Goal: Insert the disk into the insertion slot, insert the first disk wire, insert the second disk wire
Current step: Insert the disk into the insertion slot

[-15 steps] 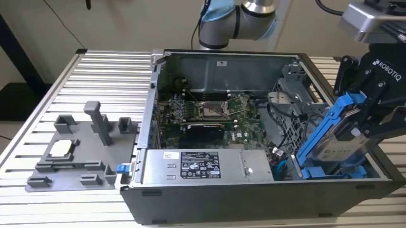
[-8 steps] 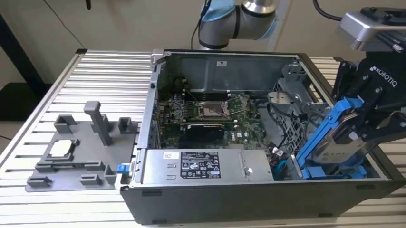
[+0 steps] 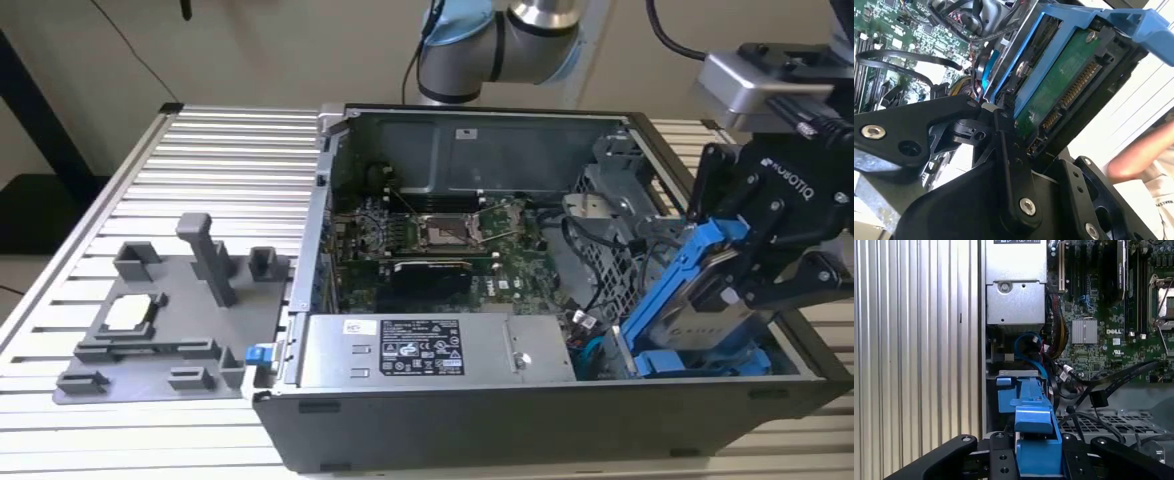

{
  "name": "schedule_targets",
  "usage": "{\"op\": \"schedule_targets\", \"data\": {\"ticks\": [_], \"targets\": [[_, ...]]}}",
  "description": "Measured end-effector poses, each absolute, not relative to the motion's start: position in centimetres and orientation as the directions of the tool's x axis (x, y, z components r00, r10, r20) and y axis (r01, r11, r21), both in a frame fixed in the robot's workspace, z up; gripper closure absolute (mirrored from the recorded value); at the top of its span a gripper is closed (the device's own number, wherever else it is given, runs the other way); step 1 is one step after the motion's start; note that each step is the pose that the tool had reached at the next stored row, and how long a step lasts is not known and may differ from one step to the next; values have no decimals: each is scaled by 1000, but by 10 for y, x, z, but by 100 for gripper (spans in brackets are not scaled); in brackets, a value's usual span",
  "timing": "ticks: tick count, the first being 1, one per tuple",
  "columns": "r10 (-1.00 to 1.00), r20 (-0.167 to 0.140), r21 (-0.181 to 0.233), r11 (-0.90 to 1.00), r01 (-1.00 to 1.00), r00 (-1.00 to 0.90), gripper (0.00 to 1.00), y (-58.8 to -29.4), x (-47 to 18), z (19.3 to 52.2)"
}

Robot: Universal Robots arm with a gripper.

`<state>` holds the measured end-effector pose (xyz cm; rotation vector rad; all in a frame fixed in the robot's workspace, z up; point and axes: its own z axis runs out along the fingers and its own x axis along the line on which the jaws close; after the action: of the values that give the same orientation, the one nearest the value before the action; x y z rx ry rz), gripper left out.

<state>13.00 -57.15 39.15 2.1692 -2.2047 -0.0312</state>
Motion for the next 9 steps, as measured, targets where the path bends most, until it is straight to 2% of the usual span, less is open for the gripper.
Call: {"op": "schedule_targets", "data": {"ticks": [9], "targets": [[-1000,21,48,17,-999,-16,67,-568,130,375]]}}
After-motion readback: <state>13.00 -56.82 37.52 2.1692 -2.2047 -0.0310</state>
